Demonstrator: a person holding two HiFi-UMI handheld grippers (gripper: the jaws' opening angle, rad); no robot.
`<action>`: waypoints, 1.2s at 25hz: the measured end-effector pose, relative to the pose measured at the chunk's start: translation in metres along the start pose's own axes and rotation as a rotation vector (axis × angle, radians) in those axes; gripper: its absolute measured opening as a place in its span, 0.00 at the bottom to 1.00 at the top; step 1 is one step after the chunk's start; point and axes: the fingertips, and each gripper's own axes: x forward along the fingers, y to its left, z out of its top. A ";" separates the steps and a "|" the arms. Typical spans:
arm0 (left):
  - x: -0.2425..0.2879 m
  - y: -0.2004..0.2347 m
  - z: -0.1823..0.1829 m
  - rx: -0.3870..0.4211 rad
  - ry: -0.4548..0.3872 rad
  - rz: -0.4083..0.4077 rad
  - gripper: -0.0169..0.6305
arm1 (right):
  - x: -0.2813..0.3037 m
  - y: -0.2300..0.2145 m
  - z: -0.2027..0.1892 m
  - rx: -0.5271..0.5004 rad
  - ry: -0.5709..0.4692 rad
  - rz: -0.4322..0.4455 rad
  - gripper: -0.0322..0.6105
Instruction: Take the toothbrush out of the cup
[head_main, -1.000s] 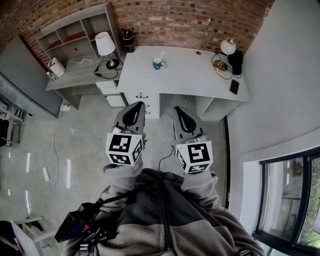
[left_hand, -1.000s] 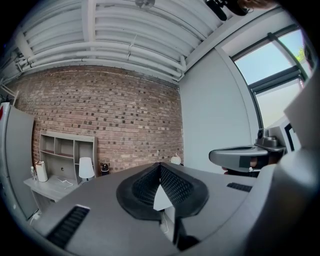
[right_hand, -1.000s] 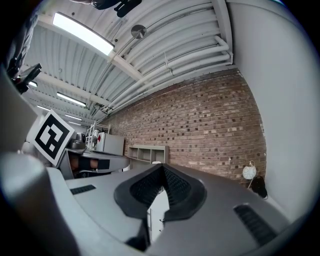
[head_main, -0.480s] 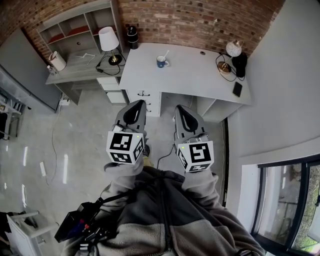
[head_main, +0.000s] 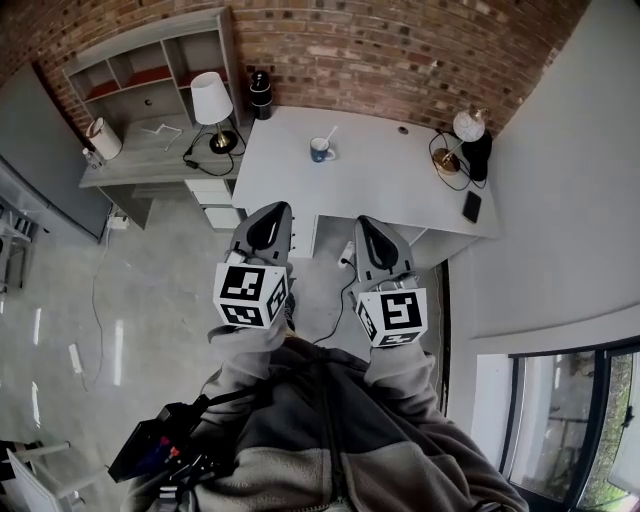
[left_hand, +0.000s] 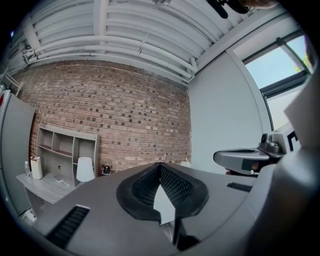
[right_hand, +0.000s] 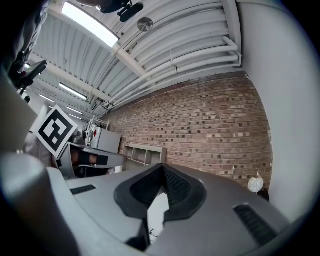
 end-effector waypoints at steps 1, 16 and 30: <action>0.010 0.003 -0.001 -0.001 0.000 -0.008 0.03 | 0.008 -0.005 -0.001 0.003 -0.003 -0.006 0.05; 0.128 0.074 -0.005 -0.005 0.044 -0.059 0.03 | 0.139 -0.040 -0.022 0.034 0.042 0.016 0.05; 0.201 0.143 -0.016 -0.032 0.102 -0.093 0.03 | 0.237 -0.050 -0.042 0.055 0.104 -0.003 0.05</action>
